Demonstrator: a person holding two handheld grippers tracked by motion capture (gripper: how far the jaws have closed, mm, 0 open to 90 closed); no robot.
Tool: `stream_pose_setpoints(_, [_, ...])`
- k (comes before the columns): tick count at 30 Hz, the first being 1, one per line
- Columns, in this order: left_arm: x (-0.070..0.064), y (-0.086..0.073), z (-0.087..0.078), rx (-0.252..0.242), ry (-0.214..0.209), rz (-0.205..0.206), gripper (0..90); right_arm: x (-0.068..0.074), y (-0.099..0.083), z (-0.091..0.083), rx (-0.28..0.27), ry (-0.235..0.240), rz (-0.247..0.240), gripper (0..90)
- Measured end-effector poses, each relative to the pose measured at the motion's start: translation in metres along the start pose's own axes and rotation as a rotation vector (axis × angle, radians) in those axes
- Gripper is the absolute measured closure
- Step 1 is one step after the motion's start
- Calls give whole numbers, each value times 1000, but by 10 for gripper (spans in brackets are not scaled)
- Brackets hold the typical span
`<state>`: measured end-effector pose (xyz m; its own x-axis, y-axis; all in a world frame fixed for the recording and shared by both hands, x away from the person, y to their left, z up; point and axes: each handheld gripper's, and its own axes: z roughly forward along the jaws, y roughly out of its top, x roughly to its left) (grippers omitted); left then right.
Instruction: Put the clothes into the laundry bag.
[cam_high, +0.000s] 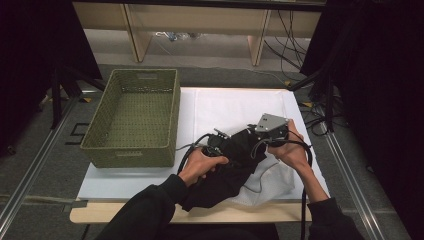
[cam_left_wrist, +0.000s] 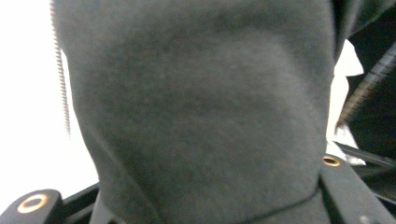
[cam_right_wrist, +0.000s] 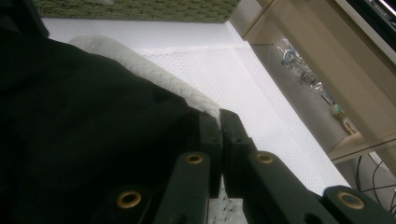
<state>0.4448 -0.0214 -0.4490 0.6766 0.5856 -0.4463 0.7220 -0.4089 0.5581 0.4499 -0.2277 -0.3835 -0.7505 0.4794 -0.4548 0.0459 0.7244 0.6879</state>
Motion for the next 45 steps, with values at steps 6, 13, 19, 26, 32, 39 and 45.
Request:
stream_pose_setpoints(6, [-4, 8, 4, -18, 68, 34, 486, 0, 1, 1, -7, 3, -8, 898])
stream_pose_setpoints(13, [-3, 12, 2, -47, 95, 5, 266, 1, 0, 1, 0, 5, -17, 898])
stream_pose_setpoints(19, [-15, 2, -30, -113, 74, 29, 167, 2, -2, 3, 4, 9, -15, 898])
stream_pose_setpoints(26, [-21, -29, -54, -108, 63, 119, 165, 2, -2, 2, 10, 3, -2, 898])
stream_pose_setpoints(32, [-12, -61, -28, -17, 79, 189, 156, 2, -2, 2, 11, 3, -2, 898])
stream_pose_setpoints(39, [-14, -49, -10, -87, 11, 167, 546, 3, -1, 4, 12, 10, -4, 898])
stream_pose_setpoints(45, [-27, -30, -25, -131, -2, 109, 628, 2, -1, 2, 5, 6, 0, 898])
